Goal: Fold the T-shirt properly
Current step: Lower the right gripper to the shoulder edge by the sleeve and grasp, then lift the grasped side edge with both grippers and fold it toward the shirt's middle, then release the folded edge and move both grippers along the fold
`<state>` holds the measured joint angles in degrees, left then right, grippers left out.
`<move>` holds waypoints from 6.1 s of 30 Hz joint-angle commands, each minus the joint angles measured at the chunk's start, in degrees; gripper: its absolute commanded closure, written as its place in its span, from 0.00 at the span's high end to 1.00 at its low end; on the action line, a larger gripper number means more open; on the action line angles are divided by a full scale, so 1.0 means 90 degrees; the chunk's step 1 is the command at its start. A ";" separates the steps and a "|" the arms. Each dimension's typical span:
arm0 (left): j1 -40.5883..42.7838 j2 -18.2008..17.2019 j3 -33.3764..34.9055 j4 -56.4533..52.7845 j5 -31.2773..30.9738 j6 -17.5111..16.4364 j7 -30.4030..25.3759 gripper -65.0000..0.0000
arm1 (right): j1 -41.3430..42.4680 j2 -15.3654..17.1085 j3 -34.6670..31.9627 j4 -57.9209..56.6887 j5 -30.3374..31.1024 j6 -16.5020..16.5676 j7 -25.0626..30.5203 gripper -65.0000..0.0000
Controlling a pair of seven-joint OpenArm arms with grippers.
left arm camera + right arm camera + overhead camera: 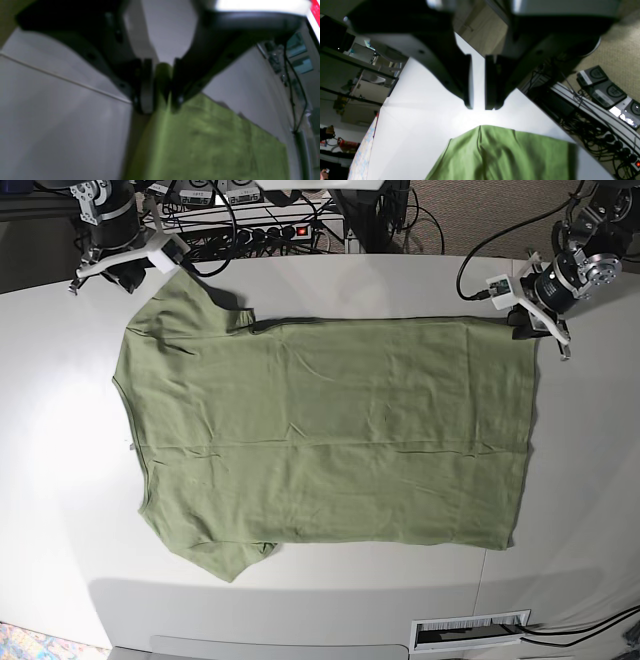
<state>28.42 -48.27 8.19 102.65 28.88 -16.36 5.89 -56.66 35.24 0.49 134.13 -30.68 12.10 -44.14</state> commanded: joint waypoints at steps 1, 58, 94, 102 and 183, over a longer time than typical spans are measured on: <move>0.0022 -0.0090 -0.0034 0.0041 -0.0022 -0.0024 0.0005 0.02 | -0.0034 0.0051 0.0041 0.0097 -0.0211 -0.0058 0.0019 0.14; 0.0138 -0.0034 -0.0034 0.0066 -0.0571 -0.0046 -0.0112 0.00 | 0.1576 0.0053 -0.0284 -0.1790 0.2025 0.1285 0.0857 0.47; 0.1732 -0.0204 -0.0036 0.0772 0.0466 0.0372 0.0690 0.00 | 0.0855 0.0107 -0.0792 -0.0221 0.1537 0.1275 -0.0627 0.00; 0.2718 -0.0568 -0.0036 0.1008 0.1501 0.1440 0.0979 0.00 | 0.0112 0.0104 -0.0568 0.0097 0.0906 0.1270 -0.0760 0.00; -0.0656 0.0335 -0.0049 -0.0755 -0.0831 0.2960 -0.0476 0.30 | 0.3776 -0.1324 0.0993 -0.2208 0.2076 0.1243 0.0646 0.27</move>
<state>22.98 -44.27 8.25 95.11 21.26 9.06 2.07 -23.14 22.65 8.99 113.40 -11.97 24.03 -39.16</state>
